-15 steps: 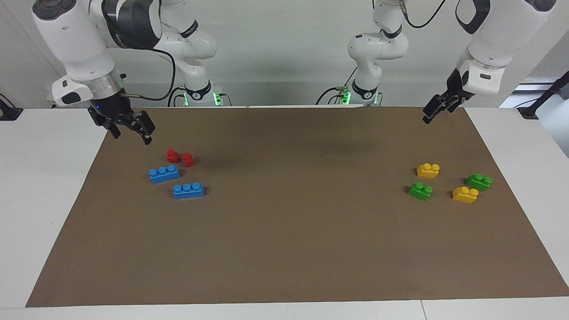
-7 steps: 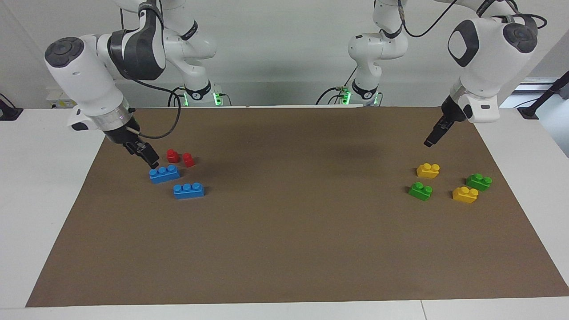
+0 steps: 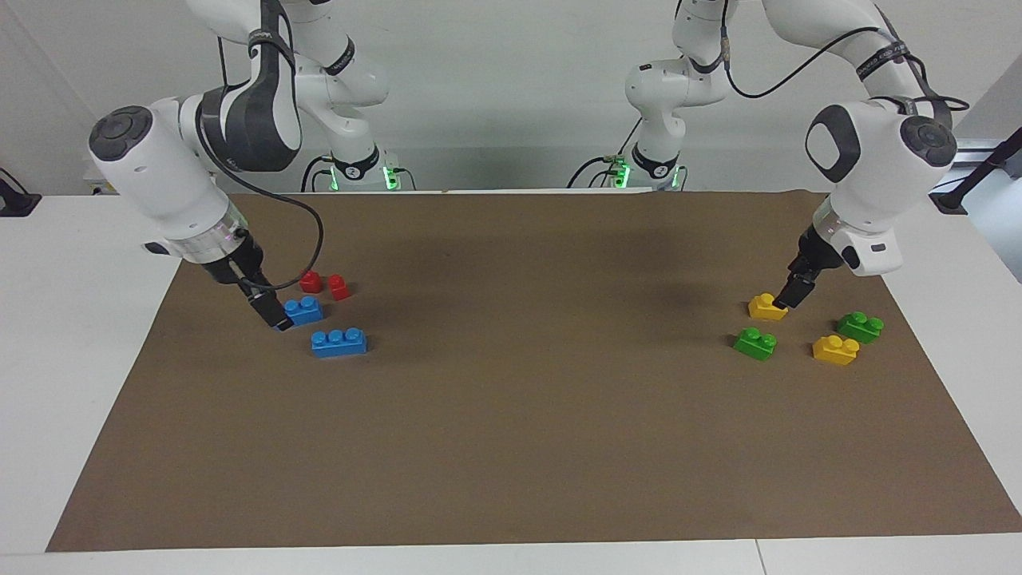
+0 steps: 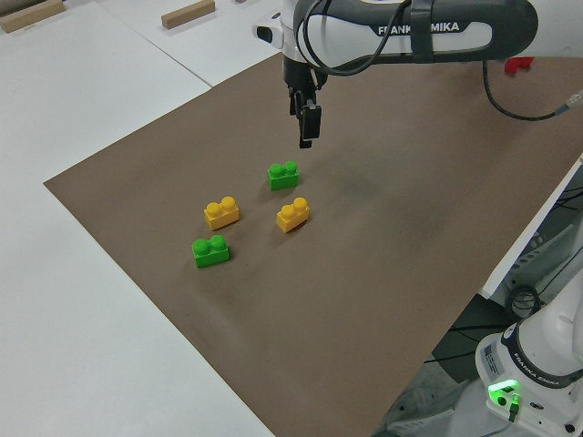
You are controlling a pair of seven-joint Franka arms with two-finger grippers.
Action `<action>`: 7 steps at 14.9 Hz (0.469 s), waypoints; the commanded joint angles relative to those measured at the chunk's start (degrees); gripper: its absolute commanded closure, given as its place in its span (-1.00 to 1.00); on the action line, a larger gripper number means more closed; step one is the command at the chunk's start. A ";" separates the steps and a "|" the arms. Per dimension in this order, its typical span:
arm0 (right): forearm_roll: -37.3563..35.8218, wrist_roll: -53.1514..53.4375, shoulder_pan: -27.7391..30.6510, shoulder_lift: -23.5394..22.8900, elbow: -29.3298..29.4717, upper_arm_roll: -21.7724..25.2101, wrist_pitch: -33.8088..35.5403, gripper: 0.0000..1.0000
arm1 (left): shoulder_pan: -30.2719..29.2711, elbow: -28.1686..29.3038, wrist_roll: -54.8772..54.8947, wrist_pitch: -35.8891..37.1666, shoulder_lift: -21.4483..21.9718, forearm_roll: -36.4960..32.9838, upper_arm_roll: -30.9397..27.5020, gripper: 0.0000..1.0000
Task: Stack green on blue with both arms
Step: 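Reach the left gripper to the green brick while the right gripper reaches the blue brick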
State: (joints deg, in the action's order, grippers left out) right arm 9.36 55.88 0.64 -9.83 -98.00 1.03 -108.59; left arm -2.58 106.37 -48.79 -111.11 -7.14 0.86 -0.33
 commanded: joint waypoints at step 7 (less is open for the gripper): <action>6.81 6.25 0.85 -2.30 -2.80 -0.16 -3.81 -1.00 | -0.50 0.59 -10.79 -10.09 -7.52 0.64 0.07 -1.00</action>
State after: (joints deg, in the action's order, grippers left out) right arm 14.59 60.64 0.77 -12.55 -98.89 1.25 -110.63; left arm -2.67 106.67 -58.20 -118.71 -12.72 0.86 -0.32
